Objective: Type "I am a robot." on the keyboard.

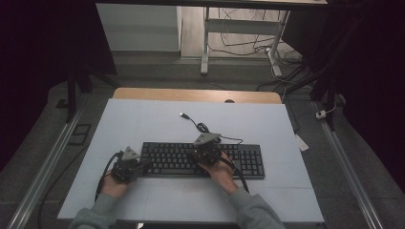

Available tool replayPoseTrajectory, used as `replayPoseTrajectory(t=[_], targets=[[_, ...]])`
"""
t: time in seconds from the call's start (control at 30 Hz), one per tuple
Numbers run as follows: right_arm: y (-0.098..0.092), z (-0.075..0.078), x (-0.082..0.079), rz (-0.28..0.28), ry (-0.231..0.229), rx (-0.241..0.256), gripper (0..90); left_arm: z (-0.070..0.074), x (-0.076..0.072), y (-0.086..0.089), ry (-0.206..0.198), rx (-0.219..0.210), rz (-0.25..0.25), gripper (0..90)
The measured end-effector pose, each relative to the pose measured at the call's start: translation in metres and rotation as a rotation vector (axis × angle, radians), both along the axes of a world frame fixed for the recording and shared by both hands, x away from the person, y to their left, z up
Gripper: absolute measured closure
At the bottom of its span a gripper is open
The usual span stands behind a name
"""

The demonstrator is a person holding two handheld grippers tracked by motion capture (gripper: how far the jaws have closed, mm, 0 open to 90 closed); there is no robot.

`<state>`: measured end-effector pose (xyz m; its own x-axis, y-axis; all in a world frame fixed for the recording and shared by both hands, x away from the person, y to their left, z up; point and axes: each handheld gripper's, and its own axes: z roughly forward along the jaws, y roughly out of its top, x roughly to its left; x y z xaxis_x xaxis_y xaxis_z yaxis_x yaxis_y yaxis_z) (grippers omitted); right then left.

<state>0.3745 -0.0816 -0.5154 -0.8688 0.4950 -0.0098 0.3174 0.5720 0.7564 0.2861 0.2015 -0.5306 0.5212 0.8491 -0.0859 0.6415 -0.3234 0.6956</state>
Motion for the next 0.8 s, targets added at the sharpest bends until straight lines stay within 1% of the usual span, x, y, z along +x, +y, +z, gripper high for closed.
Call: replayPoseTrajectory(t=[0.23, 0.33, 0.4, 0.47, 0.57, 0.67, 0.73, 0.8], targets=[[0.001, -0.001, 0.001, 0.005, -0.008, -0.016, 89.6, 0.0, 0.0, 0.0, 0.0, 0.0, -0.001, 88.5], [0.002, -0.002, 0.001, 0.006, -0.006, -0.015, 89.6, 0.0, 0.0, 0.0, 0.001, 0.001, 0.0, 88.5], [0.003, -0.003, 0.002, 0.005, -0.002, -0.029, 89.7, 0.0, 0.0, 0.0, -0.001, 0.002, 0.001, 88.6], [0.003, -0.004, 0.002, 0.002, 0.003, -0.024, 89.8, 0.0, 0.0, 0.0, -0.001, 0.002, 0.001, 88.5], [0.003, -0.002, 0.002, 0.004, -0.004, -0.025, 89.8, 0.0, 0.0, 0.0, -0.001, 0.002, 0.002, 88.6], [0.001, 0.001, 0.001, 0.001, -0.022, 0.001, 89.7, 0.0, 0.0, 0.0, -0.001, -0.002, 0.002, 88.5], [-0.001, 0.006, -0.001, -0.001, -0.038, 0.02, 89.8, 0.001, 0.0, 0.0, -0.004, -0.003, 0.004, 88.5], [-0.003, 0.011, -0.002, 0.002, -0.044, 0.041, 89.7, 0.002, -0.001, 0.001, -0.014, -0.011, 0.007, 88.5]])
